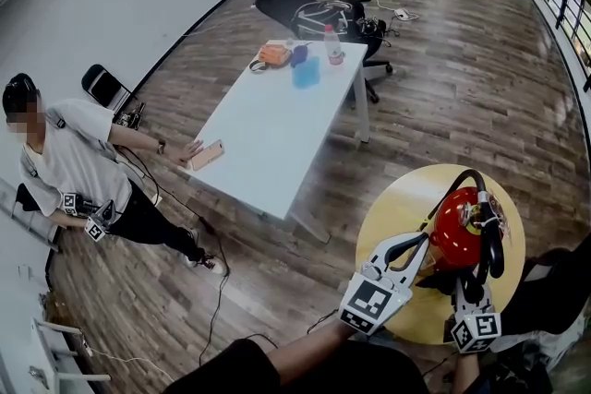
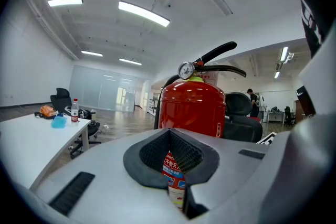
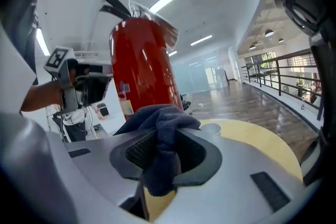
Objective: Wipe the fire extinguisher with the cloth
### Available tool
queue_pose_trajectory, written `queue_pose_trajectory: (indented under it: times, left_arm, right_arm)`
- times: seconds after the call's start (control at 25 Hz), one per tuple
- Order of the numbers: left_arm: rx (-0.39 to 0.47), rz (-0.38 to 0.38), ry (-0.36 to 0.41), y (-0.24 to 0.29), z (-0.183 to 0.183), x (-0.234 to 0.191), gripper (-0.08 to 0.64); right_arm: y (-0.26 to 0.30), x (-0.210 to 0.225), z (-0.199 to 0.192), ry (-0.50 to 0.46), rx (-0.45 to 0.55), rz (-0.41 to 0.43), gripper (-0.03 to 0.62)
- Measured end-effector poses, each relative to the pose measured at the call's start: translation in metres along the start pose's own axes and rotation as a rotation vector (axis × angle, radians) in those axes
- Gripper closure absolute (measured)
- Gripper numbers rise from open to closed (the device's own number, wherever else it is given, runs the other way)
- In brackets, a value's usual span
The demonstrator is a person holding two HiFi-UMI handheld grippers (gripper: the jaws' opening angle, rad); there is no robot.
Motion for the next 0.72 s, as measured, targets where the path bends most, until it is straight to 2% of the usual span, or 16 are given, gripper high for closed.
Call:
queue_pose_trajectory:
  times: [0.08,0.12,0.16,0.24,0.32,0.4,0.48,0.72]
  left_arm:
    - [-0.002,-0.001,-0.004,0.000,0.000,0.000,0.537]
    - [-0.002,0.000,-0.006,0.000,0.000,0.000,0.537]
    - [-0.002,0.001,-0.008,0.000,-0.001,0.000,0.537]
    - [-0.001,-0.002,-0.006,0.001,-0.001,0.000,0.537]
    - [0.001,-0.005,-0.004,0.001,-0.002,0.000,0.537]
    - [0.002,-0.005,-0.005,0.001,-0.002,0.000,0.537]
    - [0.001,-0.008,-0.006,0.000,-0.001,0.000,0.537]
    - [-0.004,-0.019,-0.001,-0.001,-0.001,0.002,0.537]
  right_arm:
    - [0.000,-0.004,0.004,-0.033,-0.025,-0.009,0.485]
    - [-0.006,-0.008,0.014,-0.042,0.007,0.005,0.485]
    - [-0.014,-0.012,0.029,-0.037,0.074,0.034,0.485]
    - [-0.035,-0.021,0.074,-0.005,0.276,0.110,0.485]
    - [-0.050,-0.028,0.115,-0.015,0.444,0.155,0.485]
    - [-0.051,-0.029,0.128,-0.050,0.490,0.157,0.485]
    - [-0.046,-0.025,0.113,-0.061,0.442,0.137,0.485]
    - [-0.015,-0.012,0.025,-0.023,0.152,0.048,0.485]
Point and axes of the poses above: the fingertips, and each gripper's own axes: y forward along the fingers, x to its right, z out of its top, the point moved 9 cm from there along -y, backward along the fingers, and after that the axes turned 11 degrees about -z, right-handed, at the moved point
